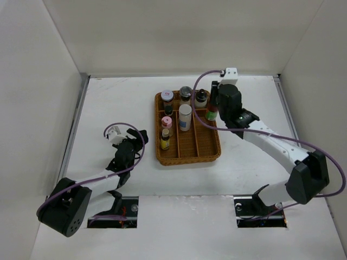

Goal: Organize the condiment bottles

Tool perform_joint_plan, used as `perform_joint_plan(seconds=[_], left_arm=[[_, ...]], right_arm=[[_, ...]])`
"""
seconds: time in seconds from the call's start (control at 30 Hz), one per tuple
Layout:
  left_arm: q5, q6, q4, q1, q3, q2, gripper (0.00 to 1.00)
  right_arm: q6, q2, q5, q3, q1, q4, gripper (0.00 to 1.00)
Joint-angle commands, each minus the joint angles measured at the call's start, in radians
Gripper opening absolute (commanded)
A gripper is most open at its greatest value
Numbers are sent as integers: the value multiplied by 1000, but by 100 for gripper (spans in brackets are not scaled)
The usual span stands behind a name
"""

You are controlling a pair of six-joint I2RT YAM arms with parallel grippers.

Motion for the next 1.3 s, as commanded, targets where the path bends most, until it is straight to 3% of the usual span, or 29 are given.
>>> perform_joint_plan(seconds=[0.0, 0.57, 0.9, 1.1, 1.27], left_arm=[[12, -11, 52, -3, 38, 10, 74], [12, -10, 54, 0, 39, 17, 74], [10, -10, 54, 0, 41, 16, 74], [10, -10, 54, -1, 39, 11, 74], [10, -10, 54, 0, 42, 19, 74]], right_arm=[[25, 32, -12, 31, 17, 176, 30], [28, 230, -17, -50, 53, 319, 33], [30, 189, -12, -96, 66, 337, 66], [30, 157, -11, -93, 66, 330, 75], [28, 57, -8, -105, 75, 319, 100]])
